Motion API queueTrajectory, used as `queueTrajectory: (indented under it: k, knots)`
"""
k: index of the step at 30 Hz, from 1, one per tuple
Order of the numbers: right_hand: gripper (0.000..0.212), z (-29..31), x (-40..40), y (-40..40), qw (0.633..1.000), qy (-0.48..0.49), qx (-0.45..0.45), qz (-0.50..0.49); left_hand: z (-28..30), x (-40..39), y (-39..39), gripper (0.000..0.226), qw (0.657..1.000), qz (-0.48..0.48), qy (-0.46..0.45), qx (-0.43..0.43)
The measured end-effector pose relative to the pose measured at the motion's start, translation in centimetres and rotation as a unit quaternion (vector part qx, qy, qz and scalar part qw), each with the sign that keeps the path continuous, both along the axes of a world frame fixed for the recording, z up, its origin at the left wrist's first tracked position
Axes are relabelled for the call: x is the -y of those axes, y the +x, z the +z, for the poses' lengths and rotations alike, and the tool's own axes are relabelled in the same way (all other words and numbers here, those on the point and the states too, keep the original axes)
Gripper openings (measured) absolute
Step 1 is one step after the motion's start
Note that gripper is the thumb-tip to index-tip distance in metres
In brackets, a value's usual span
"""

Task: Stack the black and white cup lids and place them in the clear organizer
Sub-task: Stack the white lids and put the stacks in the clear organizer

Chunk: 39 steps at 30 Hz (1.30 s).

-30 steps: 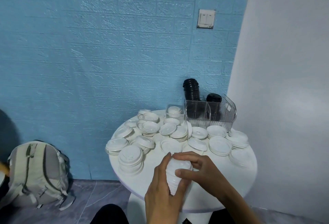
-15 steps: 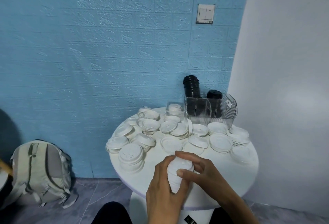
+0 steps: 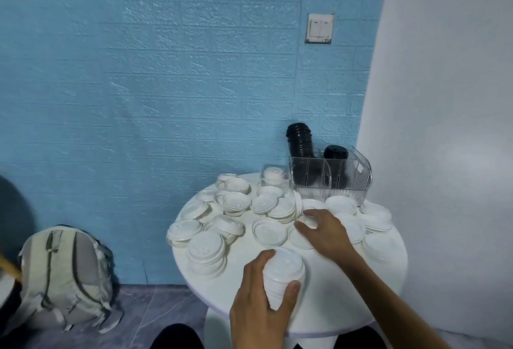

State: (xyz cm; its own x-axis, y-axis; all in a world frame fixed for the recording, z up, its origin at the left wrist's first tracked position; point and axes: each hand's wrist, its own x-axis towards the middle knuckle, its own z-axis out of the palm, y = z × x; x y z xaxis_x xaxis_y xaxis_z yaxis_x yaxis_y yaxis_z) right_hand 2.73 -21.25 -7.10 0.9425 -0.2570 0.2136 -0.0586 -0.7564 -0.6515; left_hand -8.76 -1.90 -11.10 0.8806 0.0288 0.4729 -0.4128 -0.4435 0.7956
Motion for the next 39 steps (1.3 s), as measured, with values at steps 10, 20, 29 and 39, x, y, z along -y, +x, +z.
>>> queueTrajectory:
  k: [10, 20, 29, 39]
  knots:
    - [0.032, -0.6, -1.6, -1.2, 0.996, -0.09, 0.007, 0.008, -0.2, 0.1, 0.3, 0.064, 1.0, 0.005, -0.007, -0.002]
    - [0.065, -0.8, -2.2, -3.6, 0.999, 0.019, -0.011, 0.046, 0.1, 0.0, 0.1, 0.066, 1.0, -0.006, 0.01, -0.007]
    - [0.079, 4.6, -2.4, -7.4, 0.956, 0.247, 0.104, 0.117, 0.2, 0.0, -0.1, 0.066, 1.0, -0.004, 0.007, -0.023]
    - [0.066, 1.9, -5.2, -10.7, 0.953, 0.174, 0.104, 0.226, 0.9, 0.5, -0.2, 0.076, 0.995, 0.019, -0.04, -0.095]
